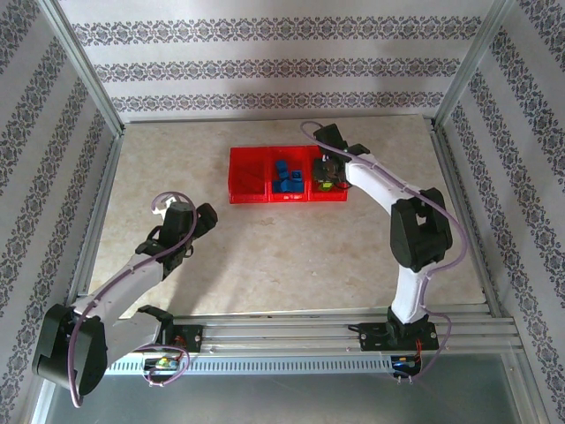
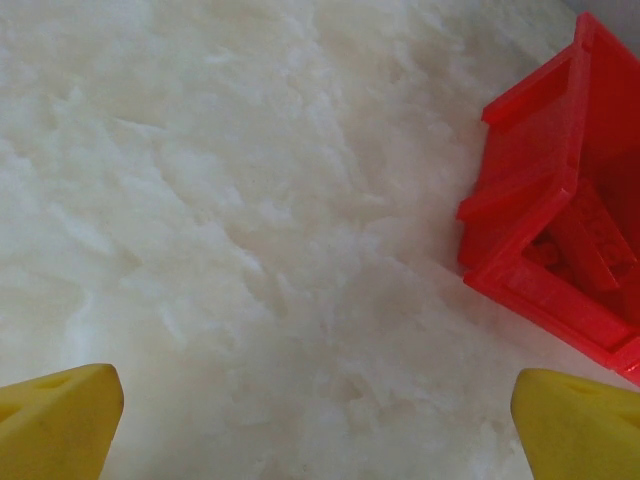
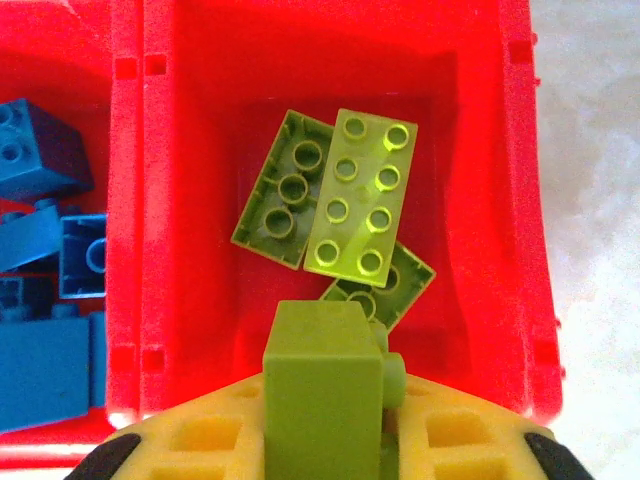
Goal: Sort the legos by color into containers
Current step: Place the lego in the container.
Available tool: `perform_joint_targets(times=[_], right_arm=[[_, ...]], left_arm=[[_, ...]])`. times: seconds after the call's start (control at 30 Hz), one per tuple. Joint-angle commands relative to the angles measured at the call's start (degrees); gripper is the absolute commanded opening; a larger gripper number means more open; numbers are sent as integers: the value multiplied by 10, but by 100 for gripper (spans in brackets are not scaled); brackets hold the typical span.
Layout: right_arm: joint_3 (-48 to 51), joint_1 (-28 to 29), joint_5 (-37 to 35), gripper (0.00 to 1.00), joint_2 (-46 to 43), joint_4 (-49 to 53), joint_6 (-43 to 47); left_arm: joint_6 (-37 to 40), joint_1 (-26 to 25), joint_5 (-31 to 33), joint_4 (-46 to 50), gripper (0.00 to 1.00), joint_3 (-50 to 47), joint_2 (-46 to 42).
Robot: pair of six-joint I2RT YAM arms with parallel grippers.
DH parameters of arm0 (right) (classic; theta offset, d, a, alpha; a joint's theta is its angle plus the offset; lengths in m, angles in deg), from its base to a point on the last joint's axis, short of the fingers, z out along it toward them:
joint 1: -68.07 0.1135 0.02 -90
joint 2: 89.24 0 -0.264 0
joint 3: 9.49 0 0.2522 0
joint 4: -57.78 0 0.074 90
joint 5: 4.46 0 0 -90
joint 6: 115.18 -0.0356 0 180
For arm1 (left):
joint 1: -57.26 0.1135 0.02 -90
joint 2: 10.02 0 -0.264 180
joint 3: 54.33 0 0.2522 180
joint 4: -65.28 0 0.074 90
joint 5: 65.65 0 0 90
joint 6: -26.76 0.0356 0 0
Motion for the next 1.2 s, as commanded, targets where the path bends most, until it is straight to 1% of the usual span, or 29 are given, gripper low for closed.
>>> perform_joint_targets(times=[0.0,0.33,0.5,0.63,0.73,0.93,1.17], right_arm=[[-40,-6,16,20,30,-3,15],[-107,-10,32,26,89,6,21],[-116,-11,34,28,100,6,18],[-117,-12,31,32,102,7,18],[-117,-12,31,35,101,9,18],[-109,-12,27,37,89,10,19],[-75,-12,17,40,41,5,21]], left_arm=[[17,6,-22,-17,100,15,12],[19,6,-40,-23,100,18,29],[24,6,-42,-16,100,21,28],[24,5,-43,-15,100,21,28],[23,5,-43,-15,100,21,29],[23,6,-44,-13,100,21,28],[28,6,-40,-8,100,24,24]])
